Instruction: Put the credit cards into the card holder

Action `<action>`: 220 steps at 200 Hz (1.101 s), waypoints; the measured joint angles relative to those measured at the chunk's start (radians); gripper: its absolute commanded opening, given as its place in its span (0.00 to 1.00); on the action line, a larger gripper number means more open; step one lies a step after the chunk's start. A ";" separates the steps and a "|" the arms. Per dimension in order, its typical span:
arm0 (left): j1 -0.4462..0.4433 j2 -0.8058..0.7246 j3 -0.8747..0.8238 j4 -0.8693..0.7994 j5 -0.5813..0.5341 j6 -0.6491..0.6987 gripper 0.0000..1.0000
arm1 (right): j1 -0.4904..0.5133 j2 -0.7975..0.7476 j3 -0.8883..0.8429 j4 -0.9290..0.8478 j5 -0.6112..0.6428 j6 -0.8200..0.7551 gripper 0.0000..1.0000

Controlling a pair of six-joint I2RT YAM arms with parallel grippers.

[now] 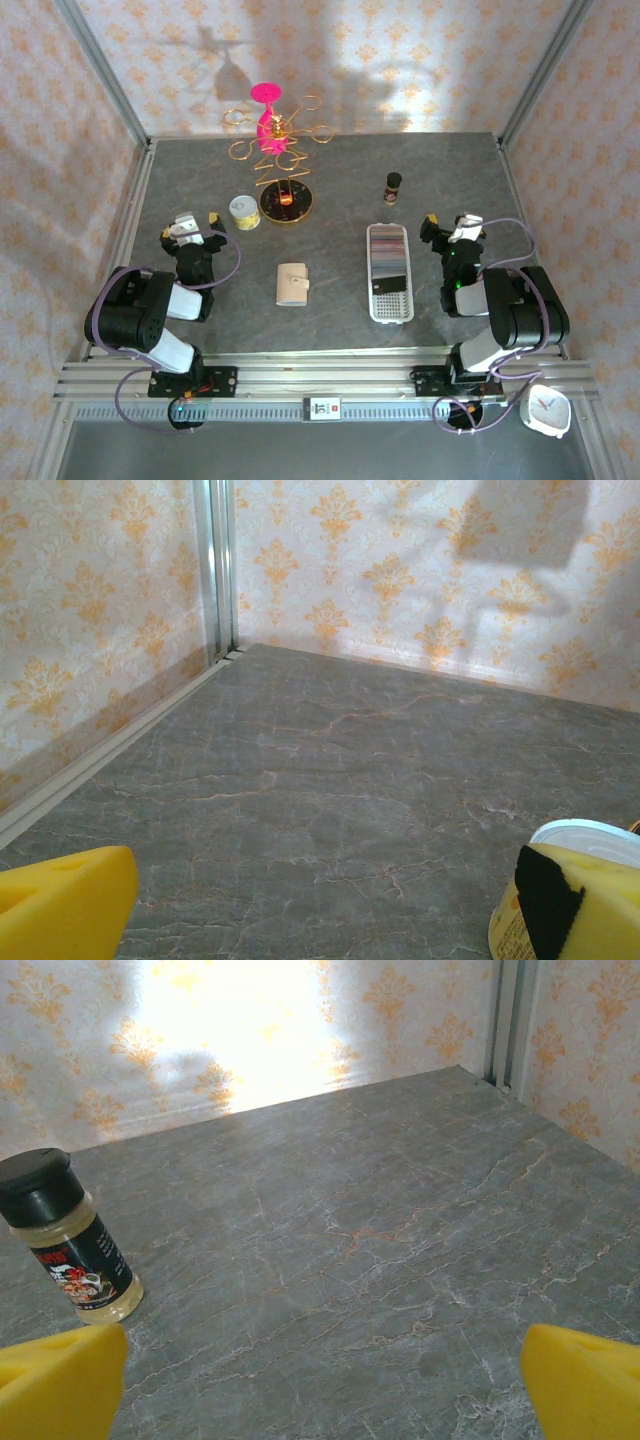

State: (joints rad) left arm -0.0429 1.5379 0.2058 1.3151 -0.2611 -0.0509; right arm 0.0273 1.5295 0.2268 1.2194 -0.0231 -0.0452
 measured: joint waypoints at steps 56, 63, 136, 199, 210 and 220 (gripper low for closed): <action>0.000 0.000 0.000 0.000 0.012 0.001 0.99 | 0.000 0.000 0.000 0.000 0.000 0.000 1.00; 0.000 0.000 -0.001 0.001 0.019 0.005 0.99 | 0.000 -0.002 0.000 0.000 -0.001 0.000 1.00; -0.042 -0.397 0.055 -0.320 -0.019 -0.095 1.00 | 0.000 -0.471 0.010 -0.320 0.062 0.180 1.00; 0.011 -0.681 -0.064 -0.553 0.068 -0.631 0.99 | -0.005 -0.828 0.189 -0.856 0.067 0.481 1.00; 0.019 -0.728 -0.117 -0.592 0.097 -0.690 0.99 | -0.005 -0.843 0.213 -0.927 0.045 0.507 1.00; 0.020 -0.779 -0.126 -0.665 0.126 -0.726 0.99 | -0.005 -0.846 0.232 -0.975 0.002 0.516 0.97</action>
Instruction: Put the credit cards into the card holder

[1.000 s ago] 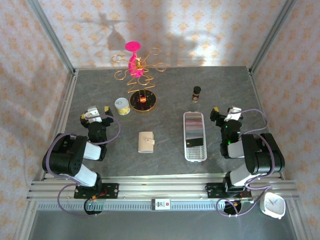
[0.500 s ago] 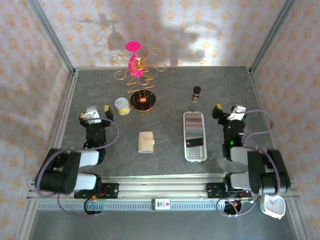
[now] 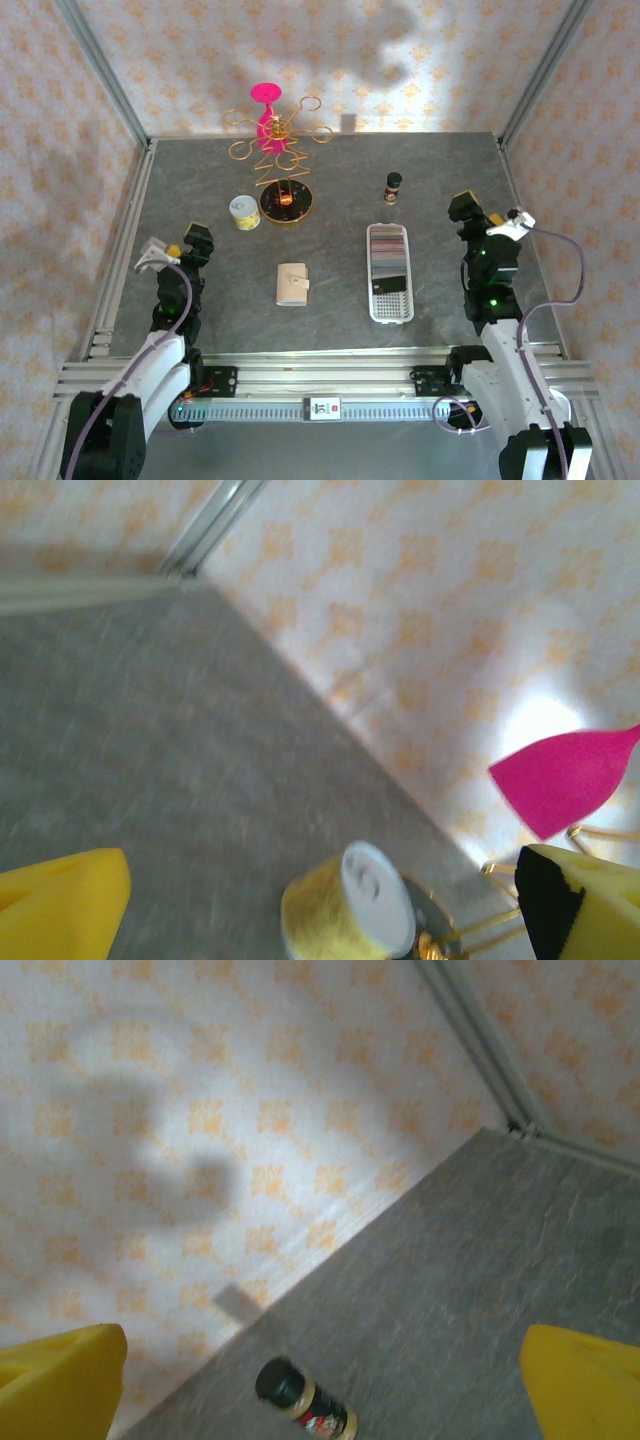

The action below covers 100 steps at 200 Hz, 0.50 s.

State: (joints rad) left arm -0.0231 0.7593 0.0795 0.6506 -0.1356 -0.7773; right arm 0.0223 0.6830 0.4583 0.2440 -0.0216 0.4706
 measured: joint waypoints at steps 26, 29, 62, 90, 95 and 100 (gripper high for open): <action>0.000 -0.121 0.047 -0.164 0.097 -0.040 0.99 | 0.000 0.007 0.040 -0.077 -0.177 0.001 0.93; 0.000 -0.130 0.053 -0.176 0.106 -0.042 0.99 | 0.000 0.010 0.044 -0.080 -0.199 0.005 0.93; 0.000 -0.166 0.106 -0.307 0.267 -0.037 0.99 | 0.059 0.109 0.114 -0.109 -0.426 0.034 0.93; -0.001 -0.105 0.173 -0.458 0.376 -0.034 0.99 | 0.326 0.266 0.307 -0.232 -0.406 -0.012 0.88; -0.002 -0.093 0.182 -0.479 0.393 -0.034 0.98 | 0.388 0.298 0.351 -0.253 -0.384 -0.026 0.86; -0.005 -0.082 0.188 -0.499 0.407 -0.035 0.98 | 0.432 0.327 0.385 -0.266 -0.365 -0.038 0.84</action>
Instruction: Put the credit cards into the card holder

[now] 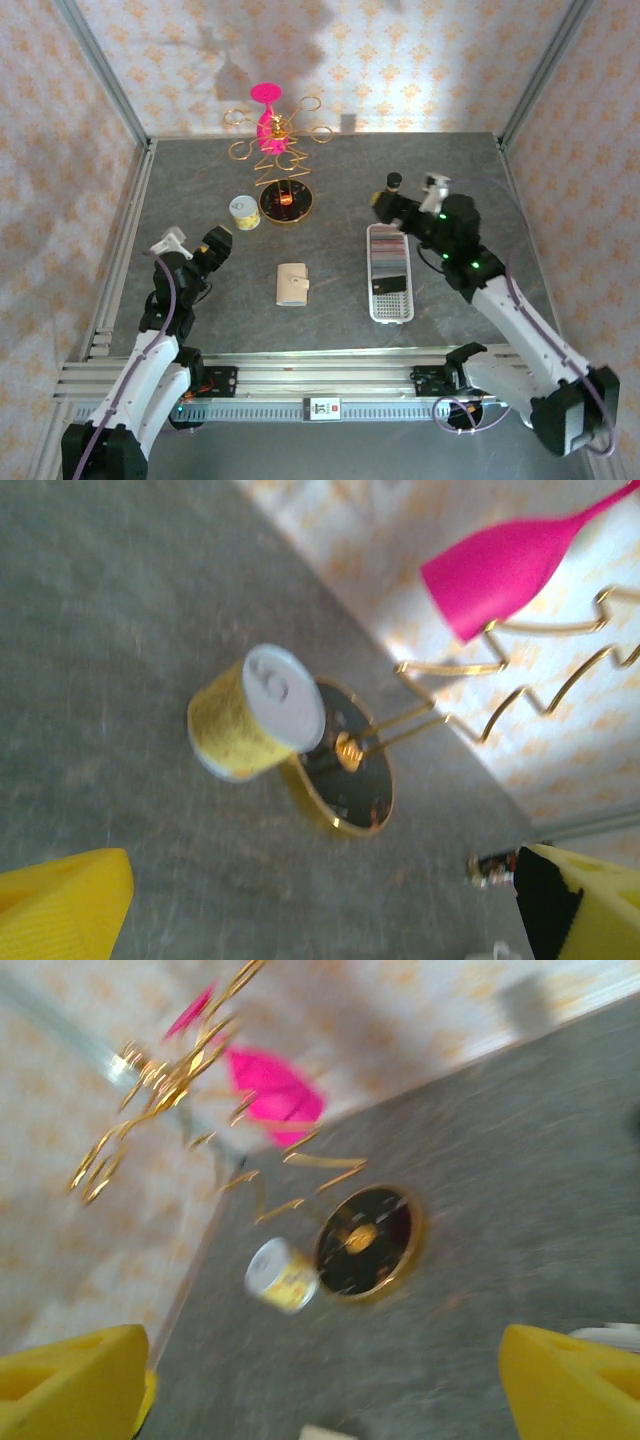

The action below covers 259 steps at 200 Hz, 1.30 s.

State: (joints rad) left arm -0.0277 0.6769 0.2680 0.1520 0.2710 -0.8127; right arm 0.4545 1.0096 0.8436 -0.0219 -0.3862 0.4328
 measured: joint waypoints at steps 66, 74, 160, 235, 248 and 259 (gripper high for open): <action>-0.182 0.032 0.011 -0.076 0.035 -0.031 0.92 | 0.390 0.461 0.201 -0.100 0.199 -0.058 0.29; -0.185 0.037 0.009 -0.080 0.034 -0.037 0.90 | 0.414 0.518 0.205 -0.101 0.205 -0.055 0.22; -0.220 0.093 -0.023 -0.089 0.031 -0.059 0.86 | 0.459 0.779 0.236 -0.082 0.200 -0.005 0.02; -0.301 0.179 -0.023 -0.080 0.029 -0.061 0.78 | 0.465 0.822 0.242 -0.052 0.204 0.005 0.00; -0.317 0.185 -0.028 -0.070 0.028 -0.062 0.78 | 0.465 0.824 0.238 -0.048 0.208 0.009 0.00; -0.331 0.191 -0.034 -0.062 0.028 -0.063 0.78 | 0.466 0.826 0.231 -0.042 0.208 0.013 0.00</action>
State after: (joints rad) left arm -0.3584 0.8677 0.2337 0.0902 0.2989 -0.8753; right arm 0.9203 1.8355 1.0748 -0.0643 -0.1787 0.4458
